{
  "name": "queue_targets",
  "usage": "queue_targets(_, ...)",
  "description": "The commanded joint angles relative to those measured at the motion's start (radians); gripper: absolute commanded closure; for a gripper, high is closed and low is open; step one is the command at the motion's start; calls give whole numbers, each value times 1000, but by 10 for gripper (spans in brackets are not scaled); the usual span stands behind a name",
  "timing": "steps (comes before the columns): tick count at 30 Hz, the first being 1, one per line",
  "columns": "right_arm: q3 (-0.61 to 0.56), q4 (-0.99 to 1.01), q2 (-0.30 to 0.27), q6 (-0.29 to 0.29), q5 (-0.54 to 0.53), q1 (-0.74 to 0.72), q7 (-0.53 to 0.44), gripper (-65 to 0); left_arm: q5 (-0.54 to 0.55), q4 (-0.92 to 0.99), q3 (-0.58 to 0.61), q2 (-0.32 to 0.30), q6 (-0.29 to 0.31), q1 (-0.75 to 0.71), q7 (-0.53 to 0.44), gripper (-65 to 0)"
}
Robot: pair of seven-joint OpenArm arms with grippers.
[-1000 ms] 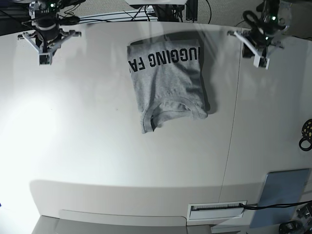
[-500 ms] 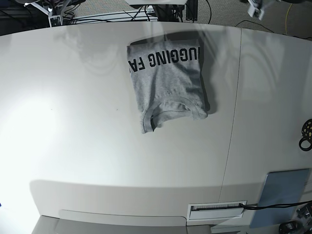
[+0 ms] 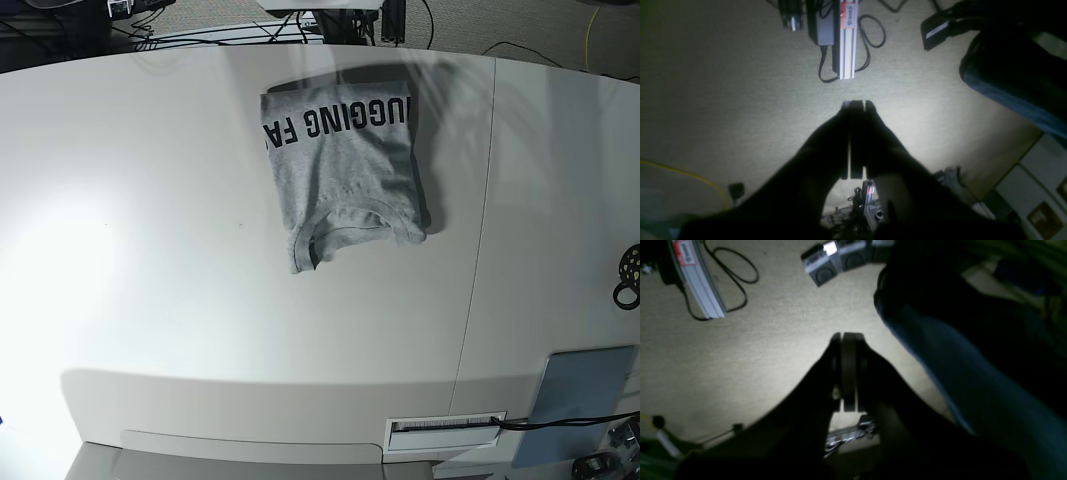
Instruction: Fold the T-shirt properly
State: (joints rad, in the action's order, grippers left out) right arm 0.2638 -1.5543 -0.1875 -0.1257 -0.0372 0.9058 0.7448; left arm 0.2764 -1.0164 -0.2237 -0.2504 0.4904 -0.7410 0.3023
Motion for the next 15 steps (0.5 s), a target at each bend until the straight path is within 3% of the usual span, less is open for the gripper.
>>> queue_targets(1,6,43,-6,6,5,-9,1,0,-15,31,-2,-10,8,10,-13,0)
queue_targets(5,6,271,-6,6,5,-127,-51,0,-86,165,-1,-10,8,125,-15,0)
queue_targets(11,6,589,-6,6,5,-285,-231,0,-102,301,-1,-10,1,275,-15,-74)
queue_targets(15,6,761,-6,5,4,-378,-336,0,-101,372,-1,-8,0,354,-15,-81)
